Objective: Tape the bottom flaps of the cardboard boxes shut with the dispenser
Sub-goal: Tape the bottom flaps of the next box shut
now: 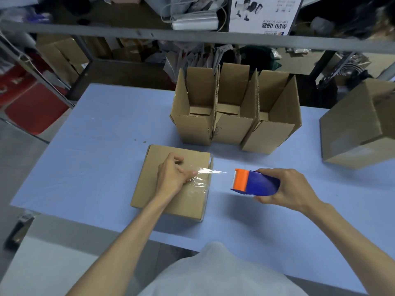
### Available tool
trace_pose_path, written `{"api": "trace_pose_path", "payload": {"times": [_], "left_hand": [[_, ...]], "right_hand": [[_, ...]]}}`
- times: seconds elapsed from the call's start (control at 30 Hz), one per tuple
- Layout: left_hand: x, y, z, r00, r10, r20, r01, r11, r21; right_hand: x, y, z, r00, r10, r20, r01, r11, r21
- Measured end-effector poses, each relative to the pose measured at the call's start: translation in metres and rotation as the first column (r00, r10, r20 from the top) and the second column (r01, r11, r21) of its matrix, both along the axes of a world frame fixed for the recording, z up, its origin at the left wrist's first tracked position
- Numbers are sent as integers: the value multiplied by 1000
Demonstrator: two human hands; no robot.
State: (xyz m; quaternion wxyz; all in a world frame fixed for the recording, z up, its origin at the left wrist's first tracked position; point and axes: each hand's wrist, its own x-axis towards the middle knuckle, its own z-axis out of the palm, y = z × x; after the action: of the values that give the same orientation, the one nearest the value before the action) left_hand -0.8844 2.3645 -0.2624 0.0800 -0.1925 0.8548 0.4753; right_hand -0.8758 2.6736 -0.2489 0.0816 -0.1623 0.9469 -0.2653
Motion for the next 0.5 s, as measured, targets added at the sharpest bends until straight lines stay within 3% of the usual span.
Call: {"api": "trace_pose_path", "payload": {"times": [0.23,0.4,0.5], "left_hand": [[-2,2,-11,999,29,39,-26,998,-62],[-7,5,-14,999,-10,44,20,972,-236],[-9,1,-9,996,-63,69,86,898,-432]], "right_hand": [[-5,-3,-2,1000,11,21,-12,999,35],[-6,-4,-3,999,26,25,-28,997,66],[-8,-5,-4,999,32,32,-35,994,103]]}}
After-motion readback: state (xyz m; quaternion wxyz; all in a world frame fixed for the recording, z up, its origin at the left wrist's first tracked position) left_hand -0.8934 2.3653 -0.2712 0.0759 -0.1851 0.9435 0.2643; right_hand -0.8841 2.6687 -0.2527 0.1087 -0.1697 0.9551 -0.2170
